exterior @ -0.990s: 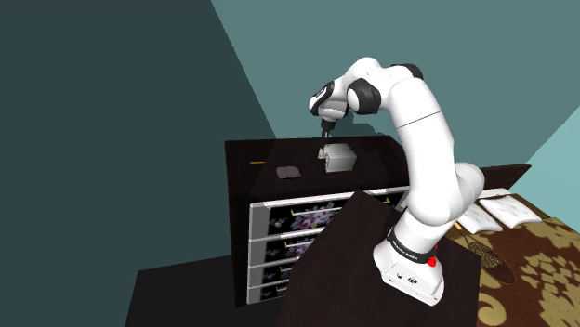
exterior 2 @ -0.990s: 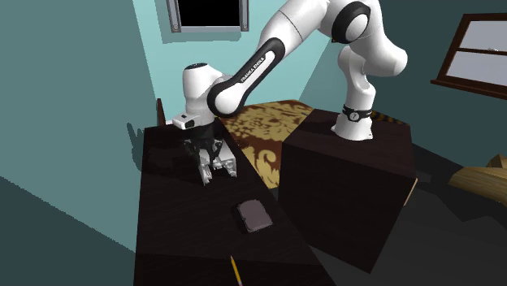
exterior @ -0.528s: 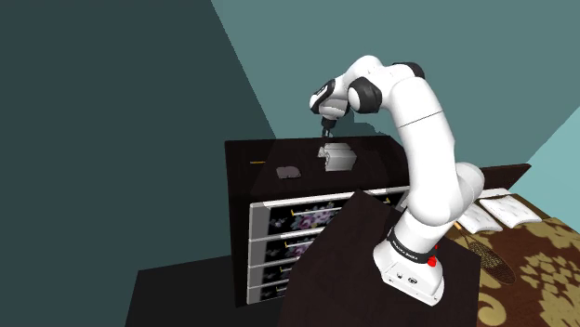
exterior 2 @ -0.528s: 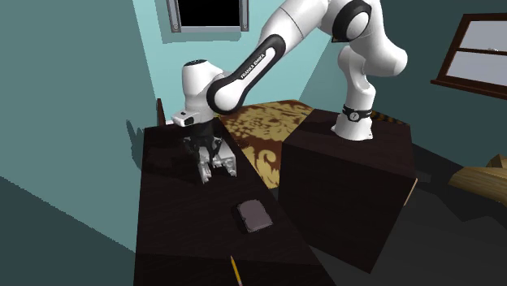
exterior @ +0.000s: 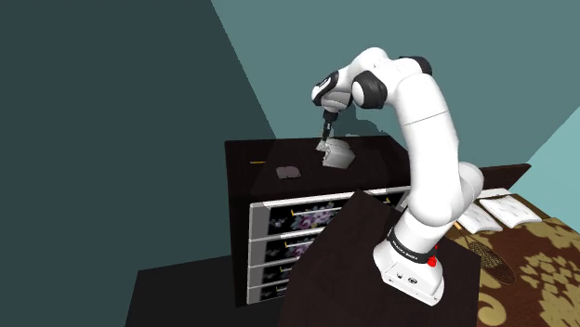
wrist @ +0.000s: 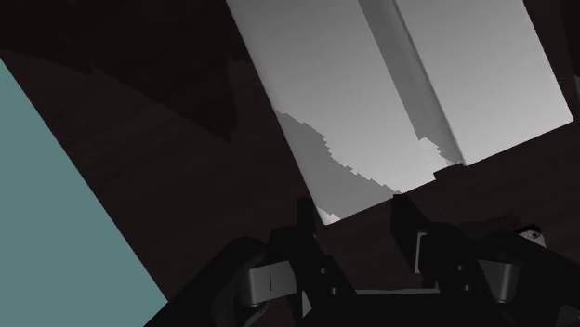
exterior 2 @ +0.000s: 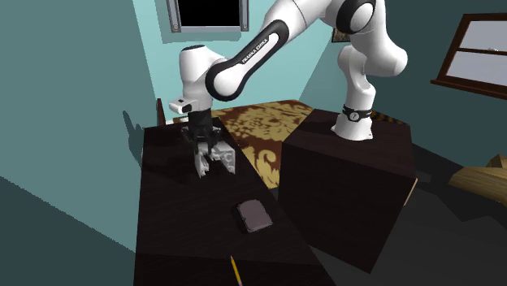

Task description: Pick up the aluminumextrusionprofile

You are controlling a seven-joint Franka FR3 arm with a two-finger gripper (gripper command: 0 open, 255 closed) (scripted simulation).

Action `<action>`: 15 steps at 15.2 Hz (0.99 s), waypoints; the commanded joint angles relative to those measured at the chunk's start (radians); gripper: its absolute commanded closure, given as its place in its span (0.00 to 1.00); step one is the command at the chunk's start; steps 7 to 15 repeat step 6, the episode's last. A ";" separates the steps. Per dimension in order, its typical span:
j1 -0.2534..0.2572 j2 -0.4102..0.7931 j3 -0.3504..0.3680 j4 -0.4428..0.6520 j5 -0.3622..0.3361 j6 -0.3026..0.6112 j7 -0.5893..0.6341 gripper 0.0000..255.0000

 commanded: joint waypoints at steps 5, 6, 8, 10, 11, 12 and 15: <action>0.014 -0.046 -0.020 -0.001 -0.022 -0.043 0.013 1.00; 0.014 -0.046 -0.020 -0.001 -0.022 -0.043 0.013 1.00; 0.014 -0.046 -0.020 -0.001 -0.022 -0.043 0.013 1.00; 0.014 -0.046 -0.020 -0.001 -0.022 -0.043 0.013 1.00; 0.014 -0.046 -0.020 -0.001 -0.022 -0.043 0.013 1.00; 0.014 -0.046 -0.020 -0.001 -0.022 -0.043 0.013 1.00; 0.014 -0.046 -0.020 -0.001 -0.022 -0.043 0.013 1.00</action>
